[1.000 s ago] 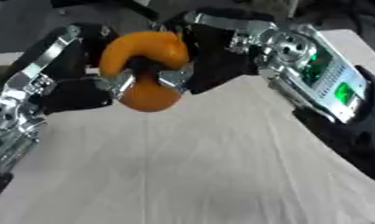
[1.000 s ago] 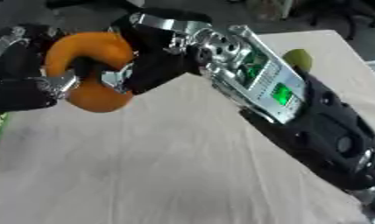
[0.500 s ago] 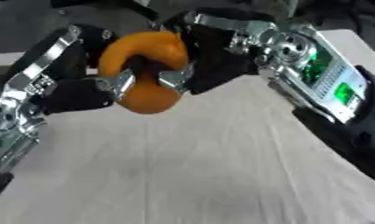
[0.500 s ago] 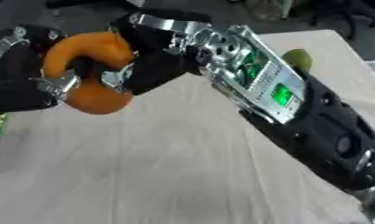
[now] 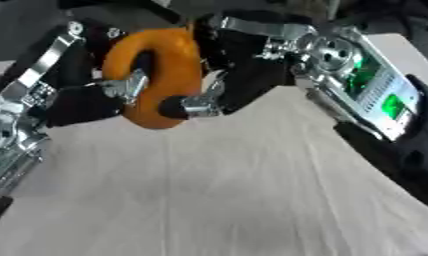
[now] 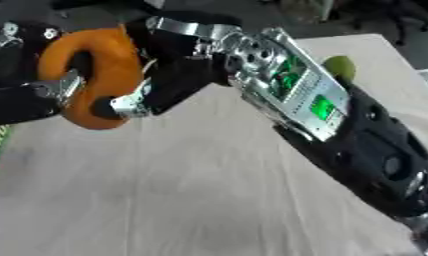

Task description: Pick up the objects with one hand, pass them to the other hand, and then place them into the box on the other side of the table.

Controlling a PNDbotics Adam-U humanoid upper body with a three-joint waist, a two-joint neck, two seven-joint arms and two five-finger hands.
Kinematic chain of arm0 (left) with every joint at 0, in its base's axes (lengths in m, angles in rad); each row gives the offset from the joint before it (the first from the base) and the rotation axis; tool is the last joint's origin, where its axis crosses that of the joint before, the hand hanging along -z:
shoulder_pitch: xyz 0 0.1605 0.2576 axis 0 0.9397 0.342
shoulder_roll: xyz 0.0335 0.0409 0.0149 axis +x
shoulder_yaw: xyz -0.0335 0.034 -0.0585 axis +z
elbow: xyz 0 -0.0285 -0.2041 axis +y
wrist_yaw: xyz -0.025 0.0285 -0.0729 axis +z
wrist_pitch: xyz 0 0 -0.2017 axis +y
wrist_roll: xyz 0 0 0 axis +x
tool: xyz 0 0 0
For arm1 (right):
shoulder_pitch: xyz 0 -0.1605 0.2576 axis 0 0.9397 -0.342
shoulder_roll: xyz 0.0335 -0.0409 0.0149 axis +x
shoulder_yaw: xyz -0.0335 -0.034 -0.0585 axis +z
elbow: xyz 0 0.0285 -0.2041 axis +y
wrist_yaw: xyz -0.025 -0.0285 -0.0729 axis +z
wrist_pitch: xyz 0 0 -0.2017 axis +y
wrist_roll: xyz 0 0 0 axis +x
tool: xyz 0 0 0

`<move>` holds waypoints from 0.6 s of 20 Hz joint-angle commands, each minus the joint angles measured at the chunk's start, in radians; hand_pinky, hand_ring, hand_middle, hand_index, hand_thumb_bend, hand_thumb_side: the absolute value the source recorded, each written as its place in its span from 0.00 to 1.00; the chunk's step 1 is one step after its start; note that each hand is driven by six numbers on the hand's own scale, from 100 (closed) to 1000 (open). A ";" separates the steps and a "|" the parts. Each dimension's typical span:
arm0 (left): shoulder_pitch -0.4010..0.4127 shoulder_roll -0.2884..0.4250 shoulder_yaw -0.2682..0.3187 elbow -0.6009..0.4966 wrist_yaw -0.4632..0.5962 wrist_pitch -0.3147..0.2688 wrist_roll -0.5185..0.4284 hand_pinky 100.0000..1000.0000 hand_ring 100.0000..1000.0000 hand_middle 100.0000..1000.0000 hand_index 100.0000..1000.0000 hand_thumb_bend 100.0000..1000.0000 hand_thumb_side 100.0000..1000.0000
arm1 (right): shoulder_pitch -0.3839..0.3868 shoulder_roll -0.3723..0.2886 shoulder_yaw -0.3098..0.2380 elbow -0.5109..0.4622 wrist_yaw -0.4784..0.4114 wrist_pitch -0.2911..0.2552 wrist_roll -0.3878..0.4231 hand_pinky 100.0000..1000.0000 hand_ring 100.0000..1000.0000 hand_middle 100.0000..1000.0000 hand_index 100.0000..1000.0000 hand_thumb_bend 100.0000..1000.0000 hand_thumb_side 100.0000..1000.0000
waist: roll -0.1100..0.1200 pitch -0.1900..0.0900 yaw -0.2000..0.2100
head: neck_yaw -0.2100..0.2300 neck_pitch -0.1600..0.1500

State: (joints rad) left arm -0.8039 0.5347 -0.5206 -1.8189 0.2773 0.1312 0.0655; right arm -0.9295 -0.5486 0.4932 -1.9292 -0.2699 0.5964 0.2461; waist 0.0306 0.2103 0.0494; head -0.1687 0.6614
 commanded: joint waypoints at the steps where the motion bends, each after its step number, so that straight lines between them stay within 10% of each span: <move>1: -0.009 0.019 0.025 -0.009 -0.029 -0.032 0.008 0.37 0.39 0.20 0.26 0.00 0.00 | -0.011 -0.017 -0.021 -0.022 0.010 -0.006 0.006 0.70 0.69 0.62 0.76 0.49 0.17 | 0.000 -0.020 0.000 | -0.001 -0.005; 12: 0.004 0.041 0.027 -0.005 -0.080 -0.080 0.002 0.37 0.39 0.20 0.26 0.00 0.00 | 0.009 -0.034 -0.054 -0.034 0.016 -0.013 -0.039 0.71 0.74 0.71 0.80 0.52 0.21 | 0.000 -0.019 0.000 | 0.003 -0.004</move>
State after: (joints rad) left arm -0.7893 0.5440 -0.5148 -1.8179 0.2028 0.0573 0.0664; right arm -0.9078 -0.5552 0.4614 -1.9471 -0.2597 0.5858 0.2172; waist 0.0307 0.2104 0.0493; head -0.1682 0.6614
